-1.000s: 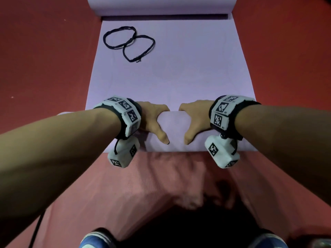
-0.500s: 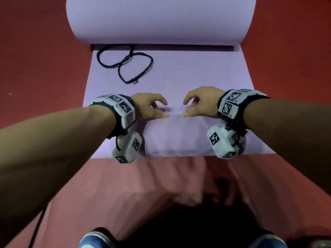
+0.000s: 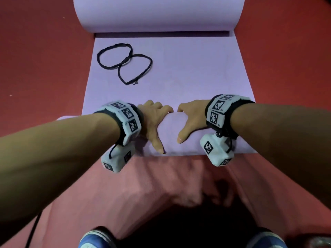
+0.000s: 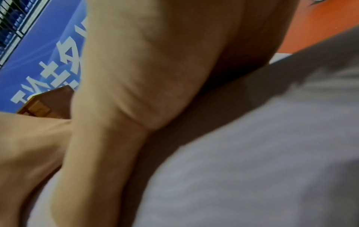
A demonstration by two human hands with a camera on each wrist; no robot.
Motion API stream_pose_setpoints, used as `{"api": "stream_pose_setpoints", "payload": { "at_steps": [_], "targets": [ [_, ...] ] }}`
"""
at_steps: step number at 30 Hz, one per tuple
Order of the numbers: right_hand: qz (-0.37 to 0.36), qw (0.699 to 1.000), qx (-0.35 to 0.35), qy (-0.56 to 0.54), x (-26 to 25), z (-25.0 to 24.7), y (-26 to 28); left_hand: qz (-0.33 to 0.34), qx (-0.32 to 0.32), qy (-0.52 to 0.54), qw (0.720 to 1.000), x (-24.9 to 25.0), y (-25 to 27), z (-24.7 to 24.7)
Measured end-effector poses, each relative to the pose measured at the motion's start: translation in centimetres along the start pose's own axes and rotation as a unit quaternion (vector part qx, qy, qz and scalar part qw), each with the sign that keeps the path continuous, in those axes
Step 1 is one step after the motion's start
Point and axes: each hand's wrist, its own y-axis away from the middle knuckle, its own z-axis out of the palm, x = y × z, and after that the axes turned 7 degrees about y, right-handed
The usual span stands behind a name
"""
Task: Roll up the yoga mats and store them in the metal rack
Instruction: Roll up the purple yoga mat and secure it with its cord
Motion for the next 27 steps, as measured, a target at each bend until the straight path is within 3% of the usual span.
{"api": "stream_pose_setpoints", "payload": {
  "at_steps": [2,5,8,10,12,14,16,19,21,23,25,27],
  "targets": [
    [0.01,1.0,-0.009,0.0,0.0,-0.6,-0.2,0.006,0.014,0.044,0.999,0.2,-0.2,-0.1],
    [0.022,0.997,-0.06,-0.031,-0.3,-1.2,-0.2,0.01,-0.04,0.15,0.988,0.2,-0.4,-0.4],
    [0.014,0.979,-0.191,-0.073,-0.4,0.6,0.7,0.024,-0.176,0.234,0.956,0.4,-0.4,1.7],
    [0.008,0.95,-0.291,-0.115,-0.7,2.4,1.2,0.024,-0.22,0.222,0.95,1.1,-0.6,2.8],
    [-0.006,0.966,-0.248,-0.074,-0.5,2.5,0.9,0.005,-0.221,0.191,0.956,1.3,-1.1,2.6],
    [-0.017,0.993,-0.119,-0.001,-0.4,1.4,0.1,-0.009,-0.196,0.215,0.957,0.7,-1.6,1.5],
    [-0.023,1.0,-0.019,0.007,-0.2,0.2,-0.5,-0.026,-0.107,0.194,0.975,-0.3,-1.5,0.0],
    [-0.029,0.998,0.047,-0.001,0.5,-0.5,-0.7,-0.036,0.006,0.231,0.972,-2.2,-1.3,-0.9],
    [-0.016,0.999,0.037,-0.014,0.5,-0.6,-0.4,-0.036,0.026,0.246,0.968,-2.8,-0.9,-0.5],
    [0.005,0.999,-0.02,-0.027,0.2,-0.7,0.1,-0.042,0.021,0.235,0.971,-2.8,-0.4,-0.1],
    [0.013,0.997,-0.08,0.001,-0.3,-0.8,0.4,-0.044,-0.024,0.227,0.973,-2.2,0.2,0.2],
    [0.012,0.992,-0.116,0.056,-0.6,-0.7,0.4,-0.037,-0.071,0.154,0.985,-1.1,0.6,0.7]
  ]
}}
